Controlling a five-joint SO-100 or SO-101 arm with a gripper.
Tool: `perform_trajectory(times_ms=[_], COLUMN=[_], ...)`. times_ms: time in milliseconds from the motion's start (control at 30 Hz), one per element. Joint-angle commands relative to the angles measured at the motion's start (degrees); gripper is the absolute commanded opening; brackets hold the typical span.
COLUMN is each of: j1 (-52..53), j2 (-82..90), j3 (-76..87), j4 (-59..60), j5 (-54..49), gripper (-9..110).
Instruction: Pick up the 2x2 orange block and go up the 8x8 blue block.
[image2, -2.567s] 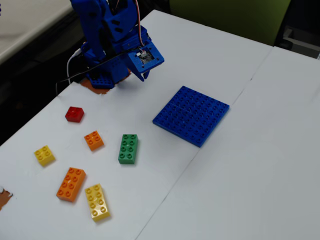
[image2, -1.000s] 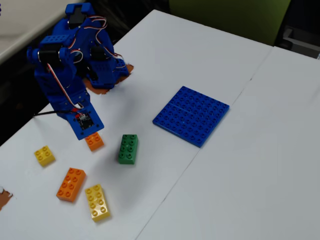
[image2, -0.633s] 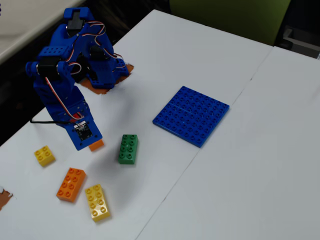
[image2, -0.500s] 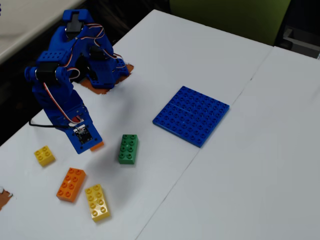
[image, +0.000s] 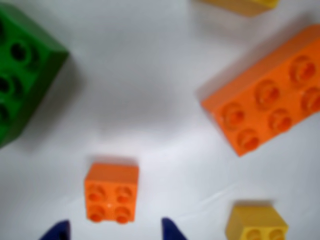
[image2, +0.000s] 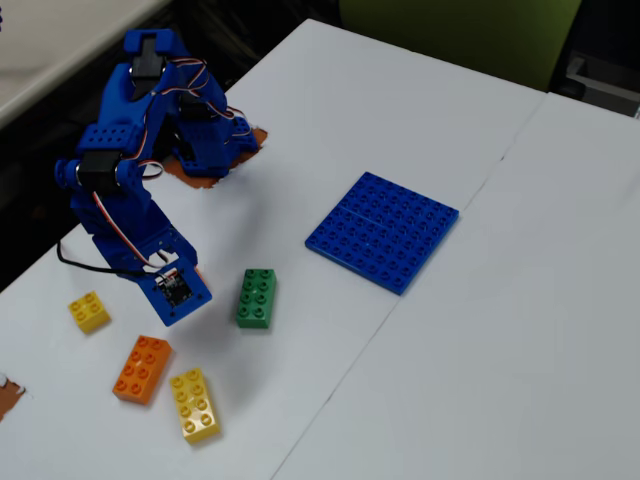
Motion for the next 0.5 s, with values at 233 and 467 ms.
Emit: perform_trajectory(times_ms=[233, 467], j1=[0.4, 0.3], j2=[0.2, 2.8], j3=[6.2, 12.7], j4=[-5.1, -8.8], j5=[-0.6, -0.3], gripper=[25, 25])
